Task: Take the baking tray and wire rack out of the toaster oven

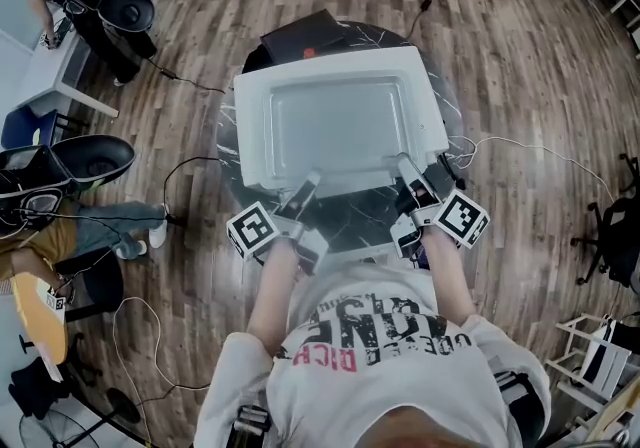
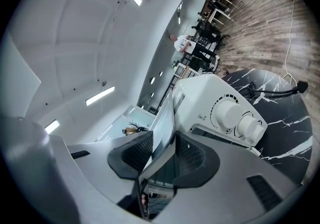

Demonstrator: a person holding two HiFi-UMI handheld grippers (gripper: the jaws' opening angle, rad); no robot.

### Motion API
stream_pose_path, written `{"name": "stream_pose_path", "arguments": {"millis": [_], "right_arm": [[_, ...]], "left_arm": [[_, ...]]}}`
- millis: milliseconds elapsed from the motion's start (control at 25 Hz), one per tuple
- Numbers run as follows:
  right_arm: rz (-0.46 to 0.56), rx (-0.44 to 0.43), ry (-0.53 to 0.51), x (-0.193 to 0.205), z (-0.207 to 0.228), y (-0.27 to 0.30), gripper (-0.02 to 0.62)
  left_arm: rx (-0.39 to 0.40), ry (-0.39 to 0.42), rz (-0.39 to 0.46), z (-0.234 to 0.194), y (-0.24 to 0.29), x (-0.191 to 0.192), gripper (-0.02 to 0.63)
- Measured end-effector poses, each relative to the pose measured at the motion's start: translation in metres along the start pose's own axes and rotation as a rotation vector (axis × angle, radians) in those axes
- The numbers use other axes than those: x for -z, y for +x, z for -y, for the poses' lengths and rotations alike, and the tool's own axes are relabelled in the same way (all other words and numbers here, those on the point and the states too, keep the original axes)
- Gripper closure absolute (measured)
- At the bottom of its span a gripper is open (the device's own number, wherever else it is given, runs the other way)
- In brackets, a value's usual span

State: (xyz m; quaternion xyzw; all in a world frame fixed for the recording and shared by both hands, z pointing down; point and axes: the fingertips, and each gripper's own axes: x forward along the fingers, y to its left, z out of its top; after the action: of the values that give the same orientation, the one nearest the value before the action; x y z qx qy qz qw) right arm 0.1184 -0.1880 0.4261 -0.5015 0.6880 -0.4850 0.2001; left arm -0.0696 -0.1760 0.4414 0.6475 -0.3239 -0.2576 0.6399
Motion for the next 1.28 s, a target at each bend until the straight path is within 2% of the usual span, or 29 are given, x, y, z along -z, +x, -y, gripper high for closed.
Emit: {"name": "stream_pose_path", "arguments": {"millis": [80, 160, 200, 240, 360, 440, 600, 720, 760, 920, 960, 1280], "right_arm": [[-0.01, 0.002, -0.008, 0.001, 0.0, 0.0, 0.469], [-0.008, -0.062, -0.033, -0.001, -0.01, 0.004, 0.46], [-0.009, -0.076, -0.038, 0.0, -0.012, 0.005, 0.433], [-0.012, -0.077, -0.037, 0.001, -0.013, 0.005, 0.403], [-0.026, -0.052, -0.016, 0.007, -0.01, -0.002, 0.39], [-0.032, -0.064, -0.011, 0.01, -0.012, -0.008, 0.387], [-0.047, -0.016, -0.011, 0.013, 0.002, -0.02, 0.387], [-0.048, -0.119, -0.067, 0.011, -0.007, -0.025, 0.387], [-0.05, -0.13, -0.073, 0.013, -0.007, -0.03, 0.387], [-0.072, -0.036, -0.023, 0.023, 0.014, -0.061, 0.387], [-0.078, -0.039, -0.026, 0.025, 0.016, -0.066, 0.387], [-0.121, -0.15, -0.059, 0.043, 0.014, -0.088, 0.387]], "left_arm": [[0.011, 0.02, 0.001, 0.001, 0.0, 0.0, 0.438], [0.028, 0.049, -0.003, 0.005, 0.0, 0.0, 0.431], [0.037, 0.064, -0.005, 0.007, -0.001, 0.001, 0.423], [0.046, 0.075, -0.005, 0.009, -0.001, 0.002, 0.417], [0.068, 0.084, -0.007, 0.014, -0.002, 0.006, 0.39], [0.076, 0.083, -0.005, 0.016, -0.006, 0.01, 0.385], [0.075, 0.087, 0.021, 0.012, -0.012, 0.014, 0.38], [0.069, 0.08, 0.042, 0.007, -0.021, 0.021, 0.38], [0.064, 0.08, 0.049, 0.006, -0.025, 0.024, 0.38], [0.055, 0.08, 0.083, 0.004, -0.043, 0.04, 0.38], [0.058, 0.082, 0.095, 0.005, -0.047, 0.043, 0.38], [0.06, 0.095, 0.188, -0.001, -0.085, 0.073, 0.38]]}}
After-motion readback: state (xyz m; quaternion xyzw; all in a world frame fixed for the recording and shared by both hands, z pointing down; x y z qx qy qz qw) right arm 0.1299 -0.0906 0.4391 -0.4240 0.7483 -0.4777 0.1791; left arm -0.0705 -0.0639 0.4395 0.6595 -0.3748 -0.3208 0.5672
